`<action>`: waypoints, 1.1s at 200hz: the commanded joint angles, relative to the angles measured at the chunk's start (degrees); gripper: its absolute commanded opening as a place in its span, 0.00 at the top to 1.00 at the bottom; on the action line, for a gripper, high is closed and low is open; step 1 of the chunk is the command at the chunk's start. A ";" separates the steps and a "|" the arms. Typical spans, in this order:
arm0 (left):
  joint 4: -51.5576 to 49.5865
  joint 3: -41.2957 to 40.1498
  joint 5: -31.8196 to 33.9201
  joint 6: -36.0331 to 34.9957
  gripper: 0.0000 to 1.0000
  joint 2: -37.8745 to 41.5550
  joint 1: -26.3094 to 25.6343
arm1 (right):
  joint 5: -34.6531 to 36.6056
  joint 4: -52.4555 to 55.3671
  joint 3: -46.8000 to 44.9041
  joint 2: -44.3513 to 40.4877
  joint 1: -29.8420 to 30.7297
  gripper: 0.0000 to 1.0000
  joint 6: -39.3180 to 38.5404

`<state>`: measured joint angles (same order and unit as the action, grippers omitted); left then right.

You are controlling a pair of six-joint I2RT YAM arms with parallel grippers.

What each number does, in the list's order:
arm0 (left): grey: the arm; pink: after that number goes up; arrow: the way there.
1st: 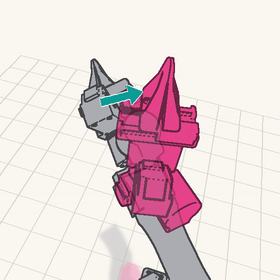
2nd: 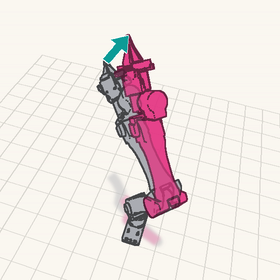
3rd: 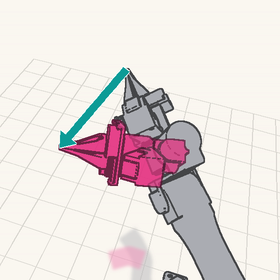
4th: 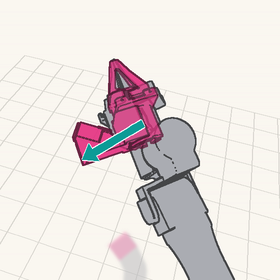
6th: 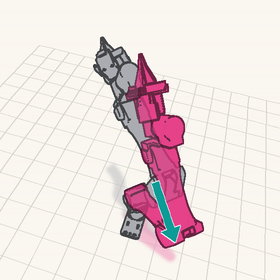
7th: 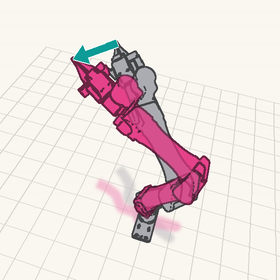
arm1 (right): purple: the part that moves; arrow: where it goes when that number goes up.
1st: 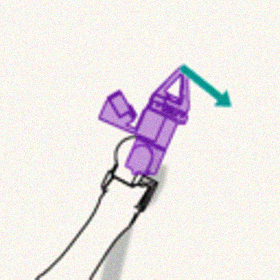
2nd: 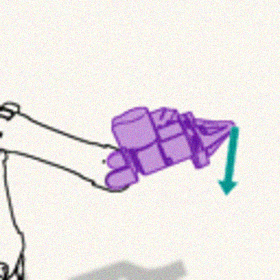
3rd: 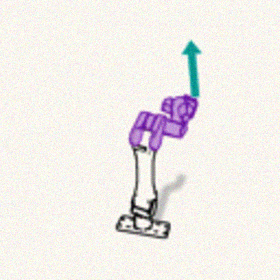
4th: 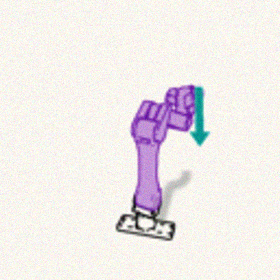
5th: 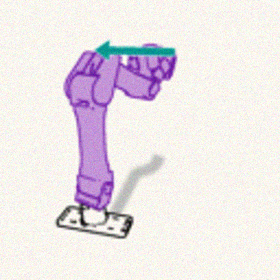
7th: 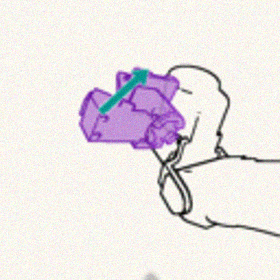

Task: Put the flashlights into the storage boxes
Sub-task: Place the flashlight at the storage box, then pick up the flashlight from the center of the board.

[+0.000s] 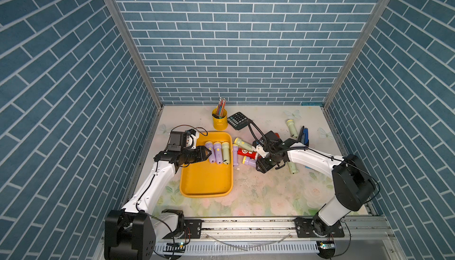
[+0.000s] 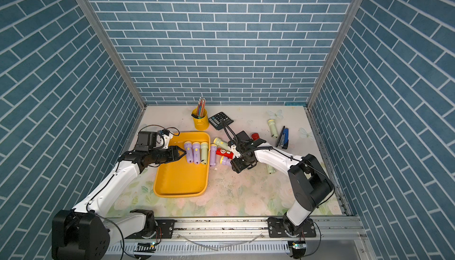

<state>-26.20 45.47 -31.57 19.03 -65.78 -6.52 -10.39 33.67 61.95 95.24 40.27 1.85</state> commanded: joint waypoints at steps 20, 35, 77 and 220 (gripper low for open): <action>0.53 -0.63 -0.95 0.05 0.49 0.44 -0.24 | 0.63 1.96 5.00 4.24 -0.19 0.35 -4.46; 0.58 -0.80 -0.83 -0.01 0.49 0.56 -0.24 | 0.94 1.63 5.71 5.48 -0.19 0.35 -4.95; 0.54 -0.96 -0.77 0.03 0.49 0.30 -0.24 | 0.71 1.37 7.00 8.48 -0.13 0.35 -6.39; -0.25 -1.20 -1.38 0.95 0.50 2.48 -0.29 | 0.62 0.95 2.59 7.10 4.72 0.58 -7.14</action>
<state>-25.87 44.84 -32.42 19.81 -64.86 -6.52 -8.80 35.46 66.92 105.36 44.31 -4.73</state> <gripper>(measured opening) 0.504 0.452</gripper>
